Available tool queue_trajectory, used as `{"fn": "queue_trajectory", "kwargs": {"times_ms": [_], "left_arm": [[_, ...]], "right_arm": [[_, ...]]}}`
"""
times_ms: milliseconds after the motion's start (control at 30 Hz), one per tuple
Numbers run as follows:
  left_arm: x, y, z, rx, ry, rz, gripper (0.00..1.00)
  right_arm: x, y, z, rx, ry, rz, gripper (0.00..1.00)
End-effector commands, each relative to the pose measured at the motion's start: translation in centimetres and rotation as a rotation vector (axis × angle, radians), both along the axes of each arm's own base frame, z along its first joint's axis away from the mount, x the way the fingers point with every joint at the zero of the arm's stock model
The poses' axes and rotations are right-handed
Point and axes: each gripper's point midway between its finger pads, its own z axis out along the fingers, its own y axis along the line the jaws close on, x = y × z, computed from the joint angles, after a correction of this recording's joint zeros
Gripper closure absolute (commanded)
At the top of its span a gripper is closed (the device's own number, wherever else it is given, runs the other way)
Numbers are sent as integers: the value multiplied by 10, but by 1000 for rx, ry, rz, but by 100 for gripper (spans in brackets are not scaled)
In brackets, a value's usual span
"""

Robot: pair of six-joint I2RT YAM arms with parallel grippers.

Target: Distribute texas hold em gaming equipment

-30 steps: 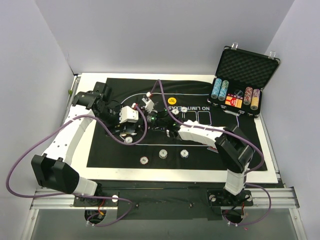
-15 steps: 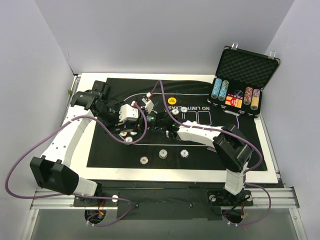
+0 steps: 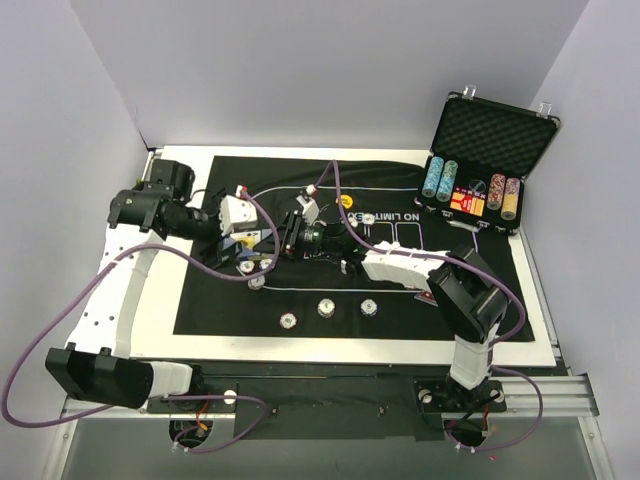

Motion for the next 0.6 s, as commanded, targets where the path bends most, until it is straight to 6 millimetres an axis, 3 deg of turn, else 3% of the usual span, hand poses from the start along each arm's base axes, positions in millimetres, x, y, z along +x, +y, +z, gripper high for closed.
{"fn": "queue_trajectory", "kwargs": {"times_ms": [0, 300, 367, 567], "left_arm": [[-15, -8, 23, -150, 106, -14, 5], [-17, -9, 4, -221, 127, -77, 4], [-11, -13, 5, -243, 136, -87, 4], [-20, -24, 4, -240, 170, -205, 4]], "right_arm": [[-2, -11, 70, 135, -144, 16, 89], [-14, -17, 73, 85, -147, 42, 88], [-16, -17, 73, 74, -150, 46, 88], [-17, -14, 76, 57, -157, 57, 88]]}}
